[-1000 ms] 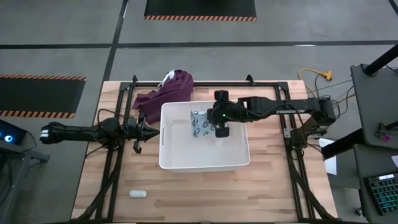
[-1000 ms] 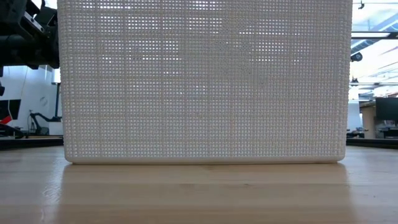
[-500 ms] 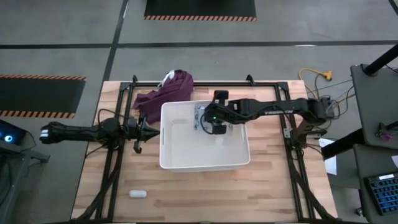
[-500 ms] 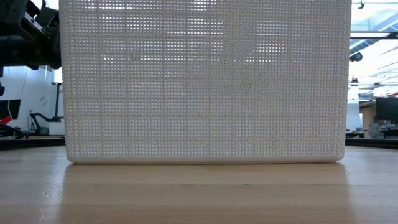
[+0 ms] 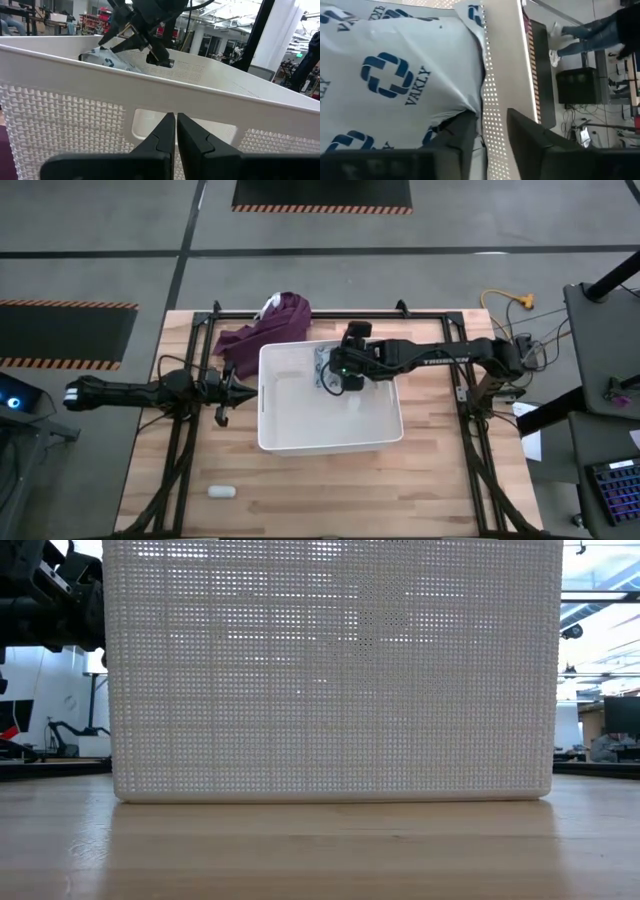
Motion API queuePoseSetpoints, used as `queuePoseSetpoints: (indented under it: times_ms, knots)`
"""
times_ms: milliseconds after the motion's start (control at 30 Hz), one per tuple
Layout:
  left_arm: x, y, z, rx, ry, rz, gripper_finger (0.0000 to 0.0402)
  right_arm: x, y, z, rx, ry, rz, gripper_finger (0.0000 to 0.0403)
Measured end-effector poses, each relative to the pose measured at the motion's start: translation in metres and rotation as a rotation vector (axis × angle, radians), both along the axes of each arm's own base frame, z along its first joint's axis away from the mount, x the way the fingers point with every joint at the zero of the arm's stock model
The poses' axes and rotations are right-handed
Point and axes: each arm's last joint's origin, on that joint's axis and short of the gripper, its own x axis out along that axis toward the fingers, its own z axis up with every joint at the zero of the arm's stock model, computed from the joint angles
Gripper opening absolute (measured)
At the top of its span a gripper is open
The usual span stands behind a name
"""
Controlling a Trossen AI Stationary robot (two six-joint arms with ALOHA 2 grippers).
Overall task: Pick & place medical supplies in basket/bin
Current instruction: Put the light blue mailer bag into the white bin, then put the white rolled gauze into the white bin
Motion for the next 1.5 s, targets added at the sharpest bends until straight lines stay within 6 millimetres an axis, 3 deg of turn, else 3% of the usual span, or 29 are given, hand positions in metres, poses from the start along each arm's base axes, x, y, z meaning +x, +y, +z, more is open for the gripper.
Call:
queuePoseSetpoints:
  times_ms: [433, 800, 1033, 1267, 1333, 1500]
  knots:
    - [0.0, 0.0, 0.0, 0.0, 0.0, 0.0, 0.0, -0.001, 0.002, 0.009, -0.116, 0.003, -0.031, 0.0215]
    - [0.0, 0.0, 0.0, 0.0, 0.0, 0.0, 0.0, 0.003, 0.009, 0.058, -0.004, -0.133, 0.034, 0.0224]
    - [0.0, 0.0, 0.0, 0.0, 0.0, 0.0, 0.0, 0.004, 0.01, 0.076, 0.038, -0.175, 0.102, 0.0224]
    - [0.0, 0.0, 0.0, 0.0, 0.0, 0.0, 0.0, 0.001, 0.01, 0.103, 0.075, -0.29, 0.051, 0.0224]
    - [0.0, 0.0, 0.0, 0.0, 0.0, 0.0, 0.0, -0.003, 0.011, 0.116, 0.133, -0.347, 0.042, 0.0224]
    - [0.0, 0.0, 0.0, 0.0, -0.001, 0.0, 0.0, -0.022, 0.02, 0.145, 0.532, -0.493, 0.22, 0.0224]
